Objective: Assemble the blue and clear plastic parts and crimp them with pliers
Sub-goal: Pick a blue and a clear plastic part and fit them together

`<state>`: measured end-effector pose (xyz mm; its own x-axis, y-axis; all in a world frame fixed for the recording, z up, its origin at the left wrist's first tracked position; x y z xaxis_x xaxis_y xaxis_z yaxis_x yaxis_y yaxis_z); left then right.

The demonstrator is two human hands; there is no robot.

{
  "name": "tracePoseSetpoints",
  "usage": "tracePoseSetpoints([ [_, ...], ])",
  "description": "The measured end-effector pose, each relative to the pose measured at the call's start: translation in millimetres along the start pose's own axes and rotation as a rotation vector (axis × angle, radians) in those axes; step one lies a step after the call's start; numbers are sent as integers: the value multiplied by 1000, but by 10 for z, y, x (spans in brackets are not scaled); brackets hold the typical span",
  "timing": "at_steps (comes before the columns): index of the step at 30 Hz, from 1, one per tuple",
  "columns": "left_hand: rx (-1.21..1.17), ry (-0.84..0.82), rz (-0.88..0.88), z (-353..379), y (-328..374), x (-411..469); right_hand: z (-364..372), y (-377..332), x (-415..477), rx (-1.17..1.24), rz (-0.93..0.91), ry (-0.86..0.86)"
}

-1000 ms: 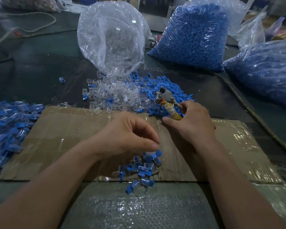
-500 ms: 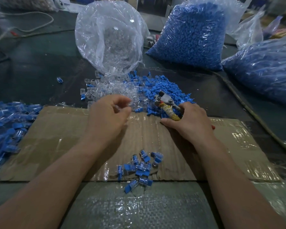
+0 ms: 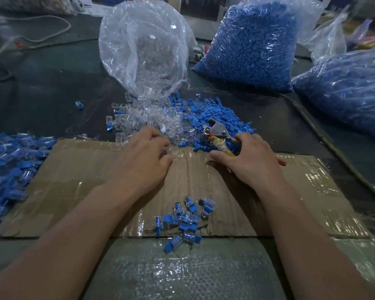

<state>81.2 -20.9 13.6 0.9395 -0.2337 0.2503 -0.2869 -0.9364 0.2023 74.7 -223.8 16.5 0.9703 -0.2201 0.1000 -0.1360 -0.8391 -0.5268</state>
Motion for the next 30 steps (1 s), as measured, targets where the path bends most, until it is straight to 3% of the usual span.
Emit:
tracePoseSetpoints([
  [6,-68,34,2,-39,14,-9,-38,-72,-14,53,-50,62],
  [10,-101,56,0,-95,39,-13,-150,-374,-119,133,-295,174],
  [14,-133,76,-12,-150,41,-32,112,-646,-149,-24,-450,35],
  [18,-202,79,-37,-178,33,-40,382,-600,-78,-158,-421,-121],
  [30,-259,71,40,-173,123,-31,336,-571,-54,-82,-377,-119],
])
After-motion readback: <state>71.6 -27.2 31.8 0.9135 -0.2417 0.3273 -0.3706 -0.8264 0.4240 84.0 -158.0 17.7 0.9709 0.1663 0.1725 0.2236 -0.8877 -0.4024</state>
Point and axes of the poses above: each hand's wrist, its own x-axis towards the middle knuckle, its own z-axis out of the palm, y = z × x, the point moved 10 cm from there along x, towards the middle knuckle, and after that the axes turned 15 degrees about x, right-handed, at the moved point
